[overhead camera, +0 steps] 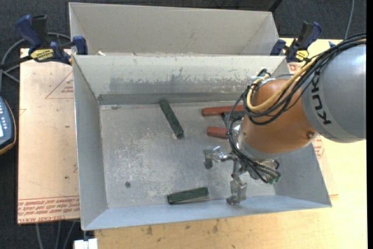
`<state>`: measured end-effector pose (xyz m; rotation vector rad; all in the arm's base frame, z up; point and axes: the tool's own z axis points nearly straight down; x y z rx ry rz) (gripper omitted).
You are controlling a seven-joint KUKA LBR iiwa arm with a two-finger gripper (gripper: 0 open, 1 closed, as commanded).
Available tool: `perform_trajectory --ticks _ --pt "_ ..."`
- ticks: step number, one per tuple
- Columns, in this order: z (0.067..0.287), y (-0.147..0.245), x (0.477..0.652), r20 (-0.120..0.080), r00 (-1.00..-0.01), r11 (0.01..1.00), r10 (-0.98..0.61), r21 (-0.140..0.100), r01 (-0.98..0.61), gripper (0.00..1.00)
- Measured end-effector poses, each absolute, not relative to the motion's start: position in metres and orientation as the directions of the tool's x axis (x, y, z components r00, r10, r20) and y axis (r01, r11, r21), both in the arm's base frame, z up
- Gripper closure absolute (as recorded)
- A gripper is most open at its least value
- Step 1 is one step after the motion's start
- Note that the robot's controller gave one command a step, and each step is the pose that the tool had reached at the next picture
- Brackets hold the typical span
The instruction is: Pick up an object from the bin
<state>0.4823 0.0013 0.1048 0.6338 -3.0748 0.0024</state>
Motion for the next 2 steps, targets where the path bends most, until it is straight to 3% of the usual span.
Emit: perform_trajectory --ticks 1,2 --pt "0.0769 0.0701 0.5008 -0.002 -0.970 0.970 -0.243 0.003 -0.243 0.00" --pt "0.0774 0.0675 0.5009 -0.001 -0.971 0.971 -0.238 0.001 -0.238 1.00"
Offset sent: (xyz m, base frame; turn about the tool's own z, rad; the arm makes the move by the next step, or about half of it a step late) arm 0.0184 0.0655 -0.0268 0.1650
